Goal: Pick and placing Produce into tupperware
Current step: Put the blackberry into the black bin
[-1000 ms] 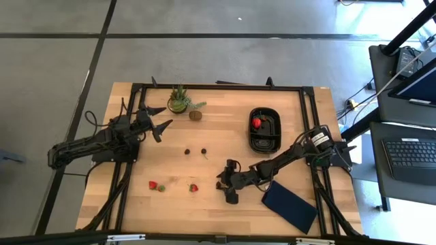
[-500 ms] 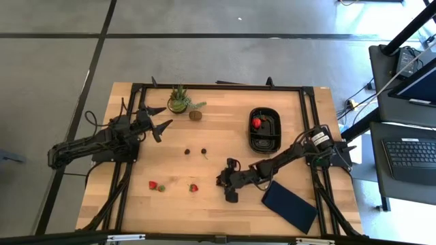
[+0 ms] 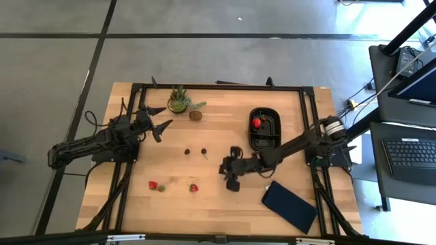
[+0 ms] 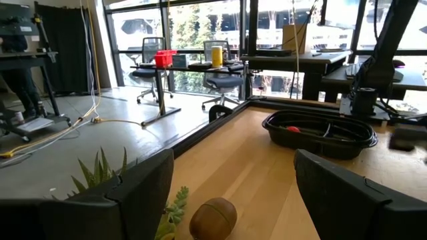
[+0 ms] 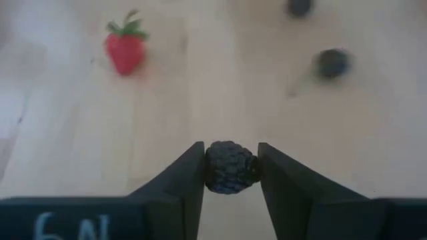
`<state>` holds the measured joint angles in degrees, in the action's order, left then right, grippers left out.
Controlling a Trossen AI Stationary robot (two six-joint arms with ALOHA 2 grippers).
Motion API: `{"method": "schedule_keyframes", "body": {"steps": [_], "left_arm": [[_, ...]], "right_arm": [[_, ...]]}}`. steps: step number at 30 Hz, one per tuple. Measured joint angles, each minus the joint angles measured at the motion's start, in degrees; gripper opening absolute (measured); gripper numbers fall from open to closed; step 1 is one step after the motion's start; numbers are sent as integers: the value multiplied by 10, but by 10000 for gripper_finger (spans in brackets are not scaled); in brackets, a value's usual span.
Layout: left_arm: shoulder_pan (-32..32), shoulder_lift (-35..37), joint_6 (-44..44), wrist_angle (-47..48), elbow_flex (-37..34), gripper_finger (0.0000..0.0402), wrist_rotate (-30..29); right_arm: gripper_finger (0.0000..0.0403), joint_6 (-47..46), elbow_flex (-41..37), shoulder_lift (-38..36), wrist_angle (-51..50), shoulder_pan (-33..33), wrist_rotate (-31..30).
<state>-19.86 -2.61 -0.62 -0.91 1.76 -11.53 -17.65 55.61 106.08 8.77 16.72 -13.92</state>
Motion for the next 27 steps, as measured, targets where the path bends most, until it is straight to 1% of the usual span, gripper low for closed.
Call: {"method": "schedule_keyframes", "body": {"steps": [6, 11, 17, 22, 27], "left_arm": [[0, 0, 0, 0, 0, 302, 0], [0, 0, 0, 0, 0, 302, 0], [0, 0, 0, 0, 0, 302, 0], [0, 0, 0, 0, 0, 302, 0], [0, 0, 0, 0, 0, 302, 0]], "right_arm": [[130, 15, 1, -108, -154, -53, -6], [137, 25, 1, -196, -301, -110, -28], [130, 17, -2, -268, -449, -181, -33], [132, 16, -40, -300, -476, -241, -43], [133, 16, -96, -292, -466, -304, -44]]}}
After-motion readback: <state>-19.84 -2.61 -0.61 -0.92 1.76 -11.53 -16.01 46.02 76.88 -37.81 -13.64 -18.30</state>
